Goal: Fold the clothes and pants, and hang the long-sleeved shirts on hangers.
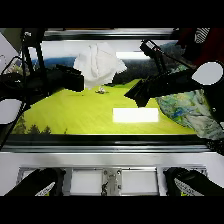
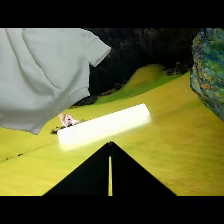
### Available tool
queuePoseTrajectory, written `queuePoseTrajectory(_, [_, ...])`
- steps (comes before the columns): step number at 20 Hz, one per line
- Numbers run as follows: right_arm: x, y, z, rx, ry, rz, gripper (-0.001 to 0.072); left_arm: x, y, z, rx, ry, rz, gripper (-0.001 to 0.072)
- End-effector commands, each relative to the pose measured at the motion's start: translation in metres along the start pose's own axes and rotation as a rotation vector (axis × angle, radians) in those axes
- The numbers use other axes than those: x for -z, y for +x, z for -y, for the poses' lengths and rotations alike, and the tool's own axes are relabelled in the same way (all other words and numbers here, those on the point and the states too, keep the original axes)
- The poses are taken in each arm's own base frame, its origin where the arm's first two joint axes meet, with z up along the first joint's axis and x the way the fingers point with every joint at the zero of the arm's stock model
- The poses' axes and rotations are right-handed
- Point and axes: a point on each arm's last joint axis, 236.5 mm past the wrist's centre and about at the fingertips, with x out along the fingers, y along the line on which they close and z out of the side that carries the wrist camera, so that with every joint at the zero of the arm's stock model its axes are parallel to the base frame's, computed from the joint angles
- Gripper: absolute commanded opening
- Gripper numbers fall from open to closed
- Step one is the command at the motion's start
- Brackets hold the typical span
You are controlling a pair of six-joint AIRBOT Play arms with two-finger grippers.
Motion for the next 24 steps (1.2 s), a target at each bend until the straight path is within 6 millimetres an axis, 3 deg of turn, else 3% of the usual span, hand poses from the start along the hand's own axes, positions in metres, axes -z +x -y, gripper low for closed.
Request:
queuePoseTrajectory(1, [0.000, 0.000, 0.000, -0.001, 0.000, -0.001, 0.0024, 0.000, 0.000, -0.001, -0.001, 0.001, 0.001, 0.0015])
queuePoseTrajectory(5, [0.000, 0.001, 0.000, -0.001, 0.000, -0.001, 0.0023, -0.002, 0.000, 0.000, 0.000, 0.002, 0.010, 0.0015])
queuePoseTrajectory(6, [0.000, 0.000, 0.000, -0.001, 0.000, -0.001, 0.0023, -0.008, 0.000, 0.000, -0.001, 0.007, 0.033, 0.0116])
queuePoseTrajectory(7, [0.000, 0.000, 0.000, -0.001, 0.000, -0.001, 0.0023, -0.014, 0.001, -0.001, -0.005, 0.016, 0.059, 0.0510])
queuePoseTrajectory(8, [0.000, 0.000, 0.000, -0.001, 0.000, -0.001, 0.0023, -0.023, 0.005, -0.006, -0.021, 0.030, 0.097, 0.0720])
queuePoseTrajectory(11, [0.000, 0.001, 0.000, -0.001, 0.001, -0.001, 0.0023, -0.038, 0.039, -0.048, -0.112, -0.018, 0.099, 0.0708])
queuePoseTrajectory(13, [0.000, 0.001, 0.000, -0.002, 0.000, -0.001, 0.0023, -0.040, 0.078, -0.087, -0.187, -0.012, 0.049, 0.0708])
queuePoseTrajectory(15, [0.000, 0.001, 0.000, -0.002, 0.000, -0.001, 0.0023, -0.027, 0.126, -0.114, -0.210, 0.049, -0.039, 0.0708])
queuePoseTrajectory(18, [0.000, 0.001, 0.000, -0.002, 0.000, -0.001, 0.0024, 0.024, 0.212, -0.121, -0.079, 0.097, -0.213, 0.0709])
queuePoseTrajectory(20, [0.000, 0.001, 0.000, -0.001, 0.001, -0.001, 0.0023, 0.068, 0.263, -0.123, -0.003, 0.108, -0.336, 0.0708])
queuePoseTrajectory(22, [0.001, 0.001, 0.001, -0.002, 0.002, -0.003, 0.0023, 0.113, 0.305, -0.129, 0.020, 0.102, -0.448, 0.0708])
queuePoseTrajectory(24, [0.001, 0.002, 0.001, -0.003, 0.004, -0.005, 0.0023, 0.137, 0.341, -0.137, 0.009, 0.121, -0.464, 0.0709])
